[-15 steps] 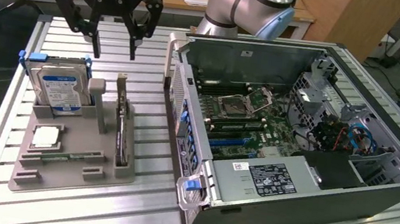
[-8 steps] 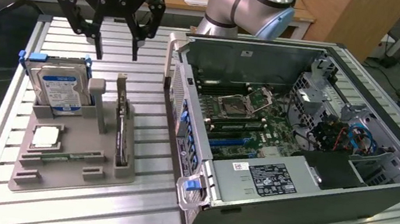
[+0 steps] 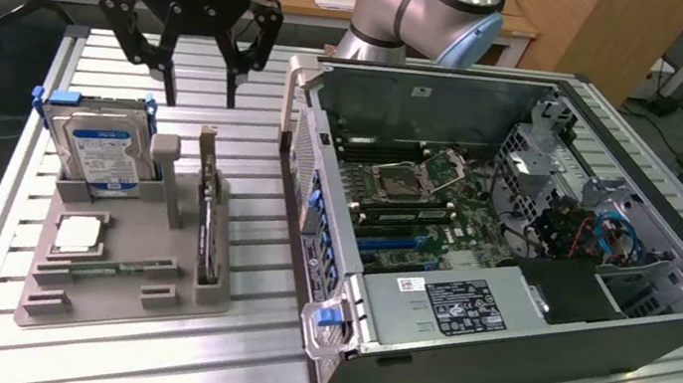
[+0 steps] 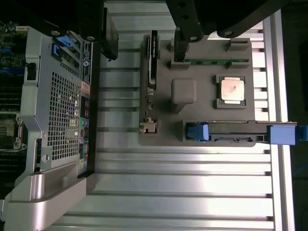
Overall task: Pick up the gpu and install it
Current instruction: 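Pick up the gpu and move the gpu toward the slot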
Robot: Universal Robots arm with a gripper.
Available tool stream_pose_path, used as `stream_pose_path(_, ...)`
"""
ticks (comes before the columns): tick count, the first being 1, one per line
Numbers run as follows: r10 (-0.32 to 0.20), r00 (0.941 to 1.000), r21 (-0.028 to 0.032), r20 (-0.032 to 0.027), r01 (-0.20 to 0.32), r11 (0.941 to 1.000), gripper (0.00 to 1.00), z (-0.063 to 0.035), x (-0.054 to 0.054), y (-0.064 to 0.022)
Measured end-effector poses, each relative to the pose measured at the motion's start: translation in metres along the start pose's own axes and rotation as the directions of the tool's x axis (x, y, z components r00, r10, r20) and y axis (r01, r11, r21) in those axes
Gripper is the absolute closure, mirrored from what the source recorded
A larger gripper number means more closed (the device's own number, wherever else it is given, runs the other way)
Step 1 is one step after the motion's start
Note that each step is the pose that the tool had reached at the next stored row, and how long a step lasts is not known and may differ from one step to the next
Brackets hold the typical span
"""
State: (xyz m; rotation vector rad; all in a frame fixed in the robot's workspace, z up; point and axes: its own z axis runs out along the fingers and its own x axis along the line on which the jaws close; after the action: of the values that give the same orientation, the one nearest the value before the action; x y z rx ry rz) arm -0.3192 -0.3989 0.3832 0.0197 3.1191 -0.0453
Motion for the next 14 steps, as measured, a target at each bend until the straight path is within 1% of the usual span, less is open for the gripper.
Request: stream_pose_path(14, 0.001, 1.0, 0.0032, -0.0006, -0.001, 1.0, 0.41, 0.0082, 0.0003, -0.0004)
